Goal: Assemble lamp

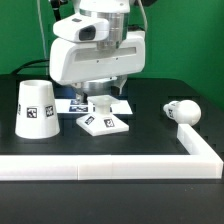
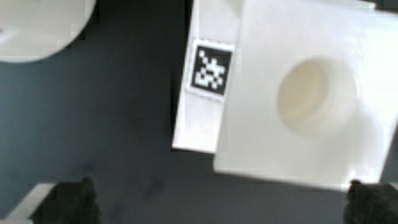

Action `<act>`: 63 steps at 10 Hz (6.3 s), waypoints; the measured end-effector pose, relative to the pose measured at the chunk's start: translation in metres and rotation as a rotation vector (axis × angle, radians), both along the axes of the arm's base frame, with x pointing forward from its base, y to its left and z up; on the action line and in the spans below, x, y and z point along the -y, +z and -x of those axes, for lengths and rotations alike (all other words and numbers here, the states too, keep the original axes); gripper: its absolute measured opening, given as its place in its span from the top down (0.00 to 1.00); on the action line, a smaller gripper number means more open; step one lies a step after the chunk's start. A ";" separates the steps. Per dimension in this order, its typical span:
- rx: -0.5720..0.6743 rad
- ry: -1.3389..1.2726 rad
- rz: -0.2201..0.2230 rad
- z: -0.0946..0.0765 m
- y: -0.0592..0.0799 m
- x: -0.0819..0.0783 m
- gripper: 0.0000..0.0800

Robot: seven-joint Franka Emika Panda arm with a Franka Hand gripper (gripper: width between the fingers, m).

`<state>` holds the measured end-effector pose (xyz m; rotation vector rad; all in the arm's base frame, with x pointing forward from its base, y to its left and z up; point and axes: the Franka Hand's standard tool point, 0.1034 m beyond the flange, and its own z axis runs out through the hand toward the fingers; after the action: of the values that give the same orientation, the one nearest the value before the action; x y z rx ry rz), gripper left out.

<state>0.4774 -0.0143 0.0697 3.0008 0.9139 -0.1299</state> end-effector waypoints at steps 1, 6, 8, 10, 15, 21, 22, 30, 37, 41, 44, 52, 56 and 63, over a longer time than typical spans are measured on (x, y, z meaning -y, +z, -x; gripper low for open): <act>0.030 0.002 -0.007 0.008 -0.002 0.004 0.13; 0.021 0.009 -0.009 0.017 -0.006 -0.007 0.13; 0.017 0.018 -0.009 0.016 -0.005 -0.011 0.13; 0.006 0.017 -0.010 0.021 -0.009 -0.011 0.13; -0.013 0.023 -0.013 0.033 -0.024 -0.012 0.13; -0.013 0.027 -0.014 0.027 -0.023 -0.010 0.33; -0.013 0.027 -0.014 0.027 -0.023 -0.010 0.33; 0.025 0.056 -0.030 -0.026 -0.023 -0.044 0.33; 0.043 -0.173 -0.039 -0.046 -0.023 -0.054 0.33; 0.050 -0.493 -0.049 -0.060 -0.023 -0.074 0.33; 0.073 -0.516 -0.059 -0.073 -0.022 -0.099 0.33; 0.119 -0.543 -0.088 -0.102 -0.022 -0.116 0.33; 0.216 -0.552 -0.126 -0.127 -0.022 -0.116 0.33; 0.262 -0.554 -0.143 -0.138 -0.022 -0.117 0.18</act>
Offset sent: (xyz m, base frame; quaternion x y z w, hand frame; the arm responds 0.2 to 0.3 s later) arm -0.0109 0.0057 -0.0071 0.0108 -0.0156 0.0266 0.9995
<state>0.6150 0.1028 0.0476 3.2036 0.0613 0.3359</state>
